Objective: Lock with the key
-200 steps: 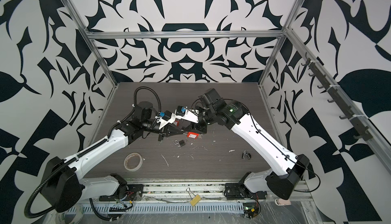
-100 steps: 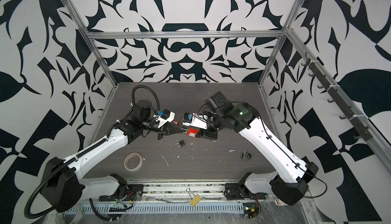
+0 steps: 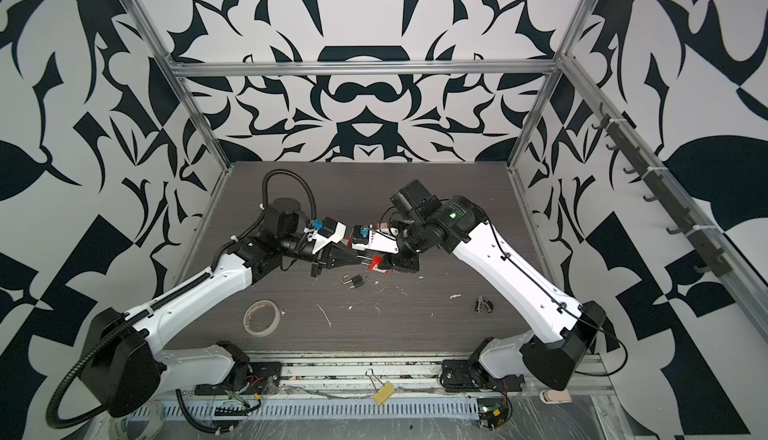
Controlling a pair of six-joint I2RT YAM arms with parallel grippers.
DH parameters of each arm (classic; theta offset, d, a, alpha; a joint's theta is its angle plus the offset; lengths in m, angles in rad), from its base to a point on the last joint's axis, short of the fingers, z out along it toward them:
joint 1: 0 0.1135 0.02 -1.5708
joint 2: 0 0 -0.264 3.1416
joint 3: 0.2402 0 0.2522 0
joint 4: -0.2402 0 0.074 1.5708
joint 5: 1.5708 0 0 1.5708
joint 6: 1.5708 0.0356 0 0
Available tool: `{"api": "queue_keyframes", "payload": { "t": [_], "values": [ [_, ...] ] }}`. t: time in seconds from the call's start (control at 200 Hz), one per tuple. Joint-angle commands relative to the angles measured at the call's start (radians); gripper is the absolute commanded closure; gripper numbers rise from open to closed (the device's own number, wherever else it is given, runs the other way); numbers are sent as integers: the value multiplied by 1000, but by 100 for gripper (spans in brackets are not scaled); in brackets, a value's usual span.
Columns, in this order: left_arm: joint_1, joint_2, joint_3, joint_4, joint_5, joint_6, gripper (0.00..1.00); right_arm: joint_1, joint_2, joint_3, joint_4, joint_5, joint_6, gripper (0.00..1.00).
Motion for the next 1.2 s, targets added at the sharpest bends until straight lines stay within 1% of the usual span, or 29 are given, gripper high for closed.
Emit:
{"api": "queue_keyframes", "payload": {
  "t": [0.0,0.27,0.36,0.565,0.6,0.655,0.755,0.855,0.91,1.035,1.195],
  "values": [
    [-5,-7,35,0,19,19,100,-2,-19,-5,30,-81,6,70],
    [-14,-4,45,5,10,21,100,-2,-12,-17,38,-92,-8,75],
    [-22,0,46,6,3,21,100,-2,-13,-17,67,-107,-9,77],
    [-26,-1,37,48,-19,-12,100,-2,-41,-44,149,-110,-2,77],
    [-27,0,37,48,-21,-12,100,-2,-43,-48,153,-104,-3,75],
    [-27,0,37,46,-23,-9,100,-3,-47,-45,143,-75,-6,68],
    [-25,-5,41,42,-34,-6,100,-13,-62,0,50,28,-21,54],
    [-25,-4,66,-3,-36,21,100,-47,-101,34,-50,55,-7,45],
    [-25,0,79,-24,-29,32,100,-60,-119,38,-104,79,8,42],
    [-25,0,87,-23,-32,38,100,-120,-134,46,-205,86,30,42],
    [-32,0,98,-23,-23,33,100,-170,-155,-21,-201,66,30,42]
  ]
}}
